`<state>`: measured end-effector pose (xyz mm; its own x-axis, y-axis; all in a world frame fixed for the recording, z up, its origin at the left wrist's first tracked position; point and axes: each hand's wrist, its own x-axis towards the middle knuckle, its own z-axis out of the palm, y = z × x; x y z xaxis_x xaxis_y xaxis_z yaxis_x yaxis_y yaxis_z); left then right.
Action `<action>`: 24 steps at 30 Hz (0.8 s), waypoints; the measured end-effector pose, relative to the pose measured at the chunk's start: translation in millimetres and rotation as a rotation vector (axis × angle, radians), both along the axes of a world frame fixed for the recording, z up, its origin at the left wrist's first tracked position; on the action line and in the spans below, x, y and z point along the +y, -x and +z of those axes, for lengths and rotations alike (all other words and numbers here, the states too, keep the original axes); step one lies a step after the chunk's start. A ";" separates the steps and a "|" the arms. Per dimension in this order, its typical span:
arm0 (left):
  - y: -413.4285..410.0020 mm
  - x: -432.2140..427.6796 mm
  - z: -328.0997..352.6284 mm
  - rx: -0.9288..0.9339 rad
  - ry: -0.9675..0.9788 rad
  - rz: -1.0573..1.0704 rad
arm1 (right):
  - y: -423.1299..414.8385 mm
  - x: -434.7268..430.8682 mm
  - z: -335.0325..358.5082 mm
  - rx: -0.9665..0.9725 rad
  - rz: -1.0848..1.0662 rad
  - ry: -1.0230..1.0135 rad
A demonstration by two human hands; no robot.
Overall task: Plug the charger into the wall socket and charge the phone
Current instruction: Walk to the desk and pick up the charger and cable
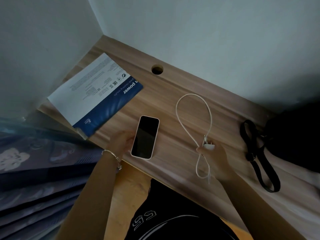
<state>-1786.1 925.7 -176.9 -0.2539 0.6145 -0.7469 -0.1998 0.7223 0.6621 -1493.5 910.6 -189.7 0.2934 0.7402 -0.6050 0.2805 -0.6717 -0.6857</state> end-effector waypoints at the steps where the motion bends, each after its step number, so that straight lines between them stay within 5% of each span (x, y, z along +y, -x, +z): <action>1: 0.0 3.4 -1.6 0.013 0.005 -0.004 | 0.7 0.1 1.0 -0.002 -0.011 -0.001; 9: -3.3 20.9 -12.1 0.074 0.136 -0.038 | 6.8 -4.9 8.0 0.050 -0.086 -0.035; 24: -8.4 14.9 -2.4 0.025 0.022 -0.181 | 1.0 -3.6 2.5 0.050 -0.159 -0.024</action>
